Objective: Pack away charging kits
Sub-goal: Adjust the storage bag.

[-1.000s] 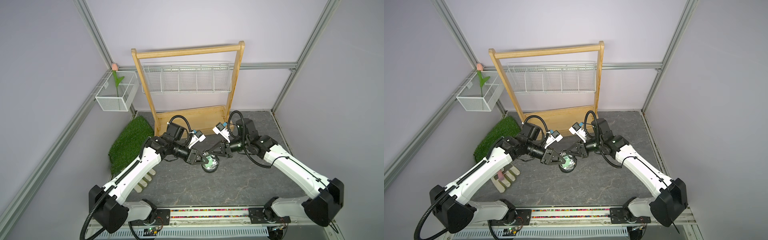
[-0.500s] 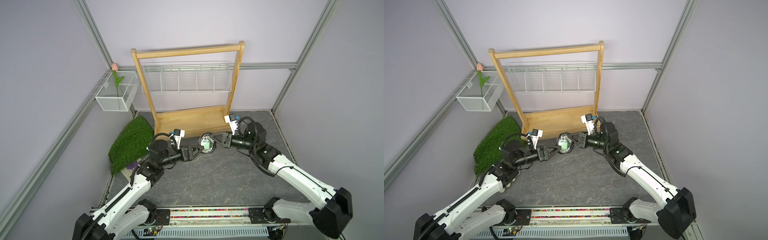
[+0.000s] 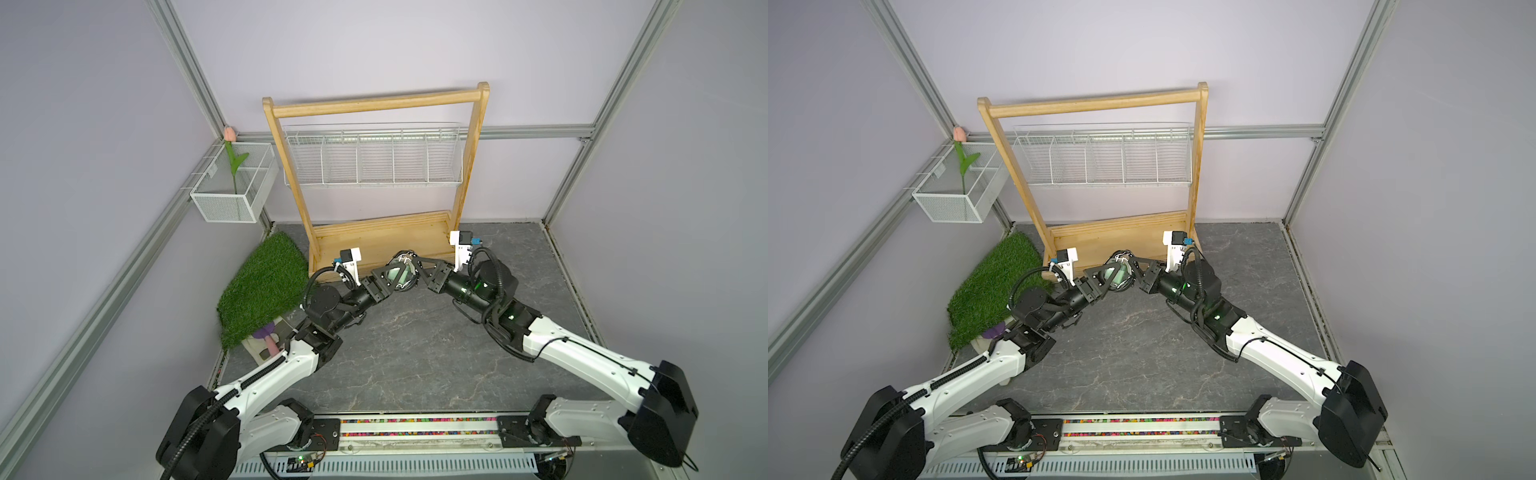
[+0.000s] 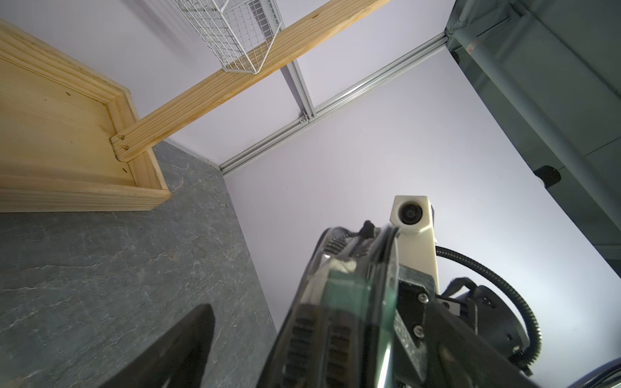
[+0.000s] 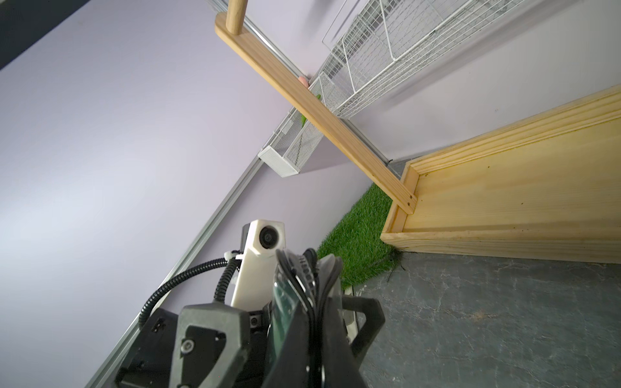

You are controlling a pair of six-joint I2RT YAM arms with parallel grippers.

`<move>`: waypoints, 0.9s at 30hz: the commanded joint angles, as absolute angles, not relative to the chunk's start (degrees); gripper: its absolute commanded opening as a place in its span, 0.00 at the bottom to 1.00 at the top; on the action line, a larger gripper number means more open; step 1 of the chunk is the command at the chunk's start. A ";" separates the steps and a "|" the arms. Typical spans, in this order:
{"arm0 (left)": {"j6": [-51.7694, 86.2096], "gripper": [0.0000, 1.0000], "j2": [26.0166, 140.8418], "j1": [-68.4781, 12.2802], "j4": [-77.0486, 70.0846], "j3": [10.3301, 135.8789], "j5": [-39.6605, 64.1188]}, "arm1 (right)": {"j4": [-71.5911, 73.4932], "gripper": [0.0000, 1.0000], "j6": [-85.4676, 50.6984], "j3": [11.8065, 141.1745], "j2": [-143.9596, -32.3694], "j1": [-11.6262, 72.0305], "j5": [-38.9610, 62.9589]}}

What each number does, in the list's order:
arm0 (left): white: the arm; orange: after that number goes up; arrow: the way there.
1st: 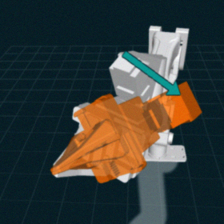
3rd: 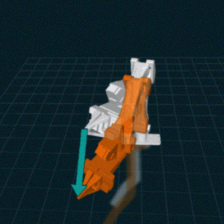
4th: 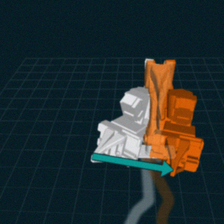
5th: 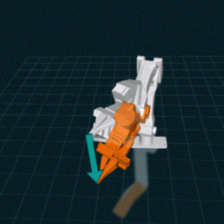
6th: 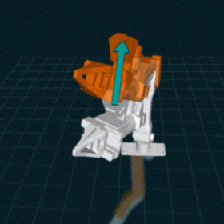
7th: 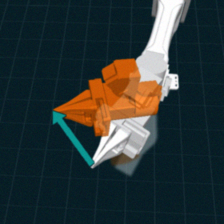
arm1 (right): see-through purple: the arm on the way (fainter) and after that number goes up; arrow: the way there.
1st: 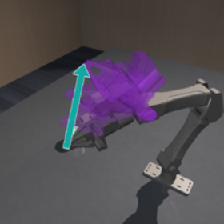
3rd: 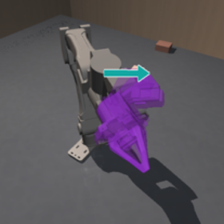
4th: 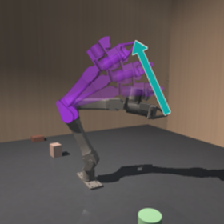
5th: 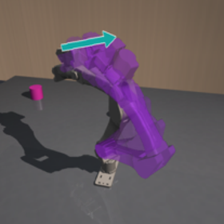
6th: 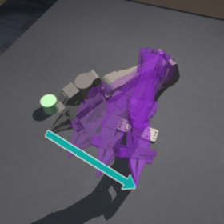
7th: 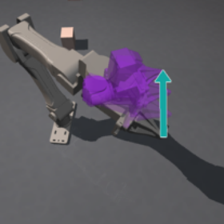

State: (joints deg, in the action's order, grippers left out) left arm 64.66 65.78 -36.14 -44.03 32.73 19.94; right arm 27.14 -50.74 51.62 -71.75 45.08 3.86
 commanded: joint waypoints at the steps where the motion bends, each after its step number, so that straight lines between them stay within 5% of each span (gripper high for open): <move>1: 67.93 0.83 66.55 -36.58 -51.67 32.23 18.77 | 34.03 0.06 -53.87 50.76 -71.89 46.02 -2.25; 6: 68.29 0.63 65.72 -36.56 -51.94 31.66 17.37 | 33.77 0.06 -54.04 47.99 -72.13 47.10 -5.42; 10: 68.82 0.33 65.30 -36.48 -52.13 31.03 15.84 | 35.42 0.06 -55.62 47.82 -74.27 48.23 -3.85; 18: 68.70 0.14 65.89 -36.30 -50.36 31.88 17.13 | 33.57 0.07 -55.02 48.80 -74.11 49.40 -1.91; 20: 68.25 0.11 65.21 -35.70 -48.12 32.36 17.53 | 30.51 0.15 -53.55 49.06 -72.35 49.43 -1.22; 24: 68.65 0.07 63.26 -32.28 -45.24 32.49 20.34 | 19.83 0.54 -47.68 49.99 -66.05 49.35 -1.54; 27: 68.20 0.04 61.04 -30.45 -39.03 34.25 22.08 | 7.34 0.57 -40.64 53.20 -60.62 49.09 -2.51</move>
